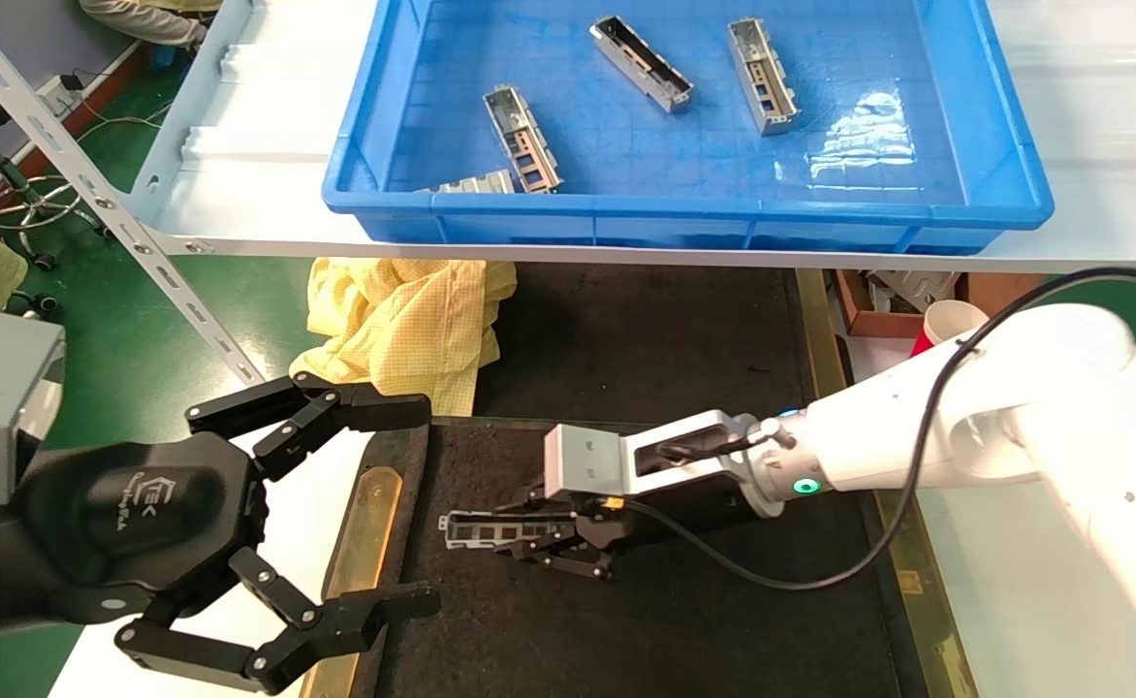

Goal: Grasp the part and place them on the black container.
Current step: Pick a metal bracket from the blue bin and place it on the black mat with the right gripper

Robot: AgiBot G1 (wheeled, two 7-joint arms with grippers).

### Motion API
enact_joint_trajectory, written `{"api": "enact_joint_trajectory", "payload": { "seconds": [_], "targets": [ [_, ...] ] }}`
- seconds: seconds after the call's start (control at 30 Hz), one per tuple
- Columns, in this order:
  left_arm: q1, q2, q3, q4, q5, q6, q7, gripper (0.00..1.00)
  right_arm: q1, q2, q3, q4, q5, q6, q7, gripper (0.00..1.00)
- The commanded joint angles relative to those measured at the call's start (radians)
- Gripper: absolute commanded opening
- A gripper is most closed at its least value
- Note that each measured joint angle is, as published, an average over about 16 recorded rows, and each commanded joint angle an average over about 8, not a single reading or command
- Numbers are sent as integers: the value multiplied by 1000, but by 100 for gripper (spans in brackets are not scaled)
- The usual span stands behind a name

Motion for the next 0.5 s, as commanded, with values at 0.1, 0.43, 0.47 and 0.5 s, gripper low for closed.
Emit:
{"api": "enact_joint_trajectory", "payload": {
  "seconds": [0.1, 0.43, 0.47, 0.5],
  "targets": [
    [0, 0, 0, 0, 0, 0, 0, 100, -20, -5, -2, 37, 8, 67, 17, 0],
    [0, 0, 0, 0, 0, 0, 0, 100, -65, -10, -30, 145, 8, 314, 55, 0],
    [0, 0, 0, 0, 0, 0, 0, 100, -69, -10, -33, 157, 8, 339, 57, 0],
    [0, 0, 0, 0, 0, 0, 0, 100, -74, -10, -37, 171, 7, 362, 60, 0]
  ]
}}
